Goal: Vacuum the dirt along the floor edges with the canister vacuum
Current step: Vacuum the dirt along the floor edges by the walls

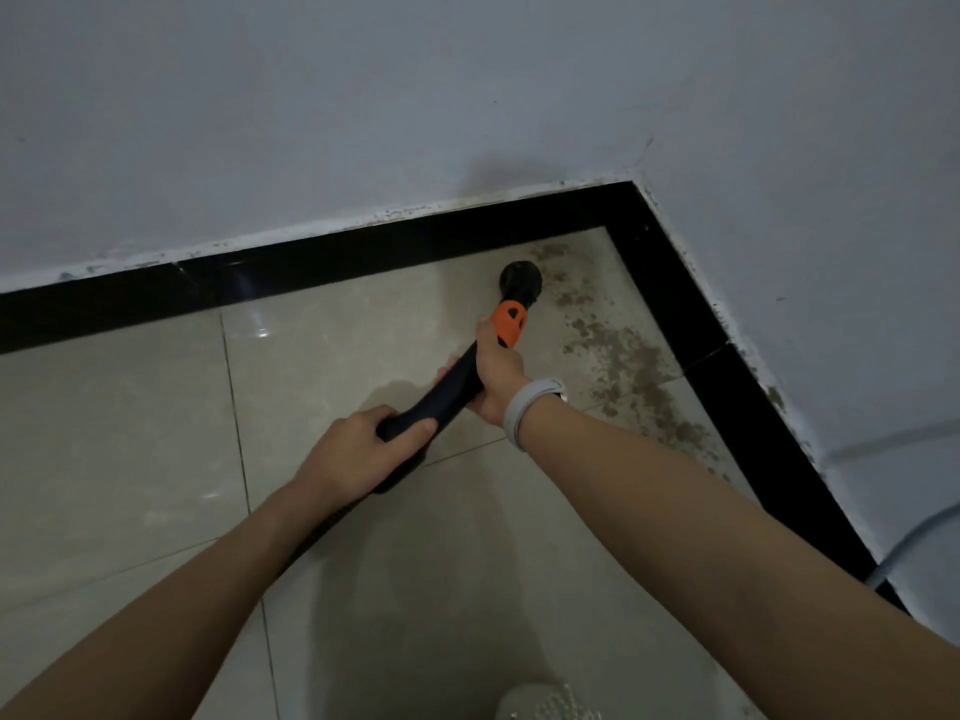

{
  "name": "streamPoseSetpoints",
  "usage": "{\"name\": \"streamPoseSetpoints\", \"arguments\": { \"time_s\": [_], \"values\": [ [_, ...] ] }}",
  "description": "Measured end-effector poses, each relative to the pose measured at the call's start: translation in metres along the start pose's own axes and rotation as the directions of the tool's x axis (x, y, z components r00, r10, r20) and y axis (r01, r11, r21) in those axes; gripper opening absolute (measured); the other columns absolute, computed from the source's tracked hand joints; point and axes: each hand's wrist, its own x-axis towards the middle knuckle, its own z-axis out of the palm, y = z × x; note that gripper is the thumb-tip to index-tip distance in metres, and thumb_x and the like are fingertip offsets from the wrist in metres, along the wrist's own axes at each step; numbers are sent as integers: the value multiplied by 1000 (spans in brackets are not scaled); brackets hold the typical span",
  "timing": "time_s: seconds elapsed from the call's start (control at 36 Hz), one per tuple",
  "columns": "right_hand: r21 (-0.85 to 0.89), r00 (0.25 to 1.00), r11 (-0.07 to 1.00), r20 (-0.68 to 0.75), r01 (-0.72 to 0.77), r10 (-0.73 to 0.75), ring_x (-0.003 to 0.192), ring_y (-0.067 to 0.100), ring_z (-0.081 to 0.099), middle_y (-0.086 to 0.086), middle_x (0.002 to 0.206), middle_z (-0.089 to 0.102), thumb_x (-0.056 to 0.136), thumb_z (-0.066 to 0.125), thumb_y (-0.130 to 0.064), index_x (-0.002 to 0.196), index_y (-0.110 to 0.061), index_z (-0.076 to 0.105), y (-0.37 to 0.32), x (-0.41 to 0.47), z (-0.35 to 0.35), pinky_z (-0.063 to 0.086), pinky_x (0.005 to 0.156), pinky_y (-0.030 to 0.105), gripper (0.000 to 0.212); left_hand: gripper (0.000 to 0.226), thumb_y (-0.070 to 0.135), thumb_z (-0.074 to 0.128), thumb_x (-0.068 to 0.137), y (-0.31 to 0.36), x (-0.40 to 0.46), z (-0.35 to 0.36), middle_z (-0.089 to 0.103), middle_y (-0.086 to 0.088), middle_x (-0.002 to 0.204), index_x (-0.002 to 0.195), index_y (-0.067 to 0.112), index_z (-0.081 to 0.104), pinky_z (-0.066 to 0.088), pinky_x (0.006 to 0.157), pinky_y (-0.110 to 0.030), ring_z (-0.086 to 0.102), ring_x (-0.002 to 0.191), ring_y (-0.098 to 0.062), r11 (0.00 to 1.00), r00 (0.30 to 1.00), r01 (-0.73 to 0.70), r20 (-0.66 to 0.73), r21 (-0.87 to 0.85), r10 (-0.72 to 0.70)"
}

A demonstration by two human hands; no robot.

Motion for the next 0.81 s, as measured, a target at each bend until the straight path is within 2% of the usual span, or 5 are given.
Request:
{"name": "streamPoseSetpoints", "arguments": {
  "time_s": [0.19,0.42,0.56,0.69,0.81],
  "values": [
    [120,996,991,-62,-59,66,65,26,54,12,78,53,96,55,-42,91,-9,47,36,-10,-19,56,71,42,35,37,61,57,83,-20,-23,19,68,5,74,91,26,64,53,64,-33,64,64,-9,998,997,-49,68,31,46],
    [217,987,975,-138,-53,84,58,26,53,12,68,52,94,59,-40,83,-8,47,62,-13,-30,56,64,42,35,71,83,35,62,-33,-30,21,68,6,76,96,28,64,52,62,-31,63,64,-9,988,986,-115,133,106,101],
    [139,997,990,-59,-32,40,67,24,58,12,79,56,96,55,-41,101,-5,49,31,0,-15,57,67,39,37,56,76,48,77,-19,-10,11,67,5,81,98,26,61,52,67,-31,63,72,-10,992,996,-70,66,105,63],
    [75,999,997,23,-25,23,66,26,61,12,82,59,96,54,-44,120,-7,43,-1,19,-6,56,80,43,46,62,78,43,77,-2,11,2,67,2,80,98,23,62,52,66,-30,63,73,-14,989,997,-68,-23,133,71],
    [77,998,996,47,-37,34,68,26,62,12,87,59,95,55,-45,133,-8,41,-12,29,-7,56,75,42,55,46,62,47,87,8,25,0,66,0,80,99,20,62,51,66,-30,63,72,-15,981,996,-81,-31,178,87]
  ]
}}
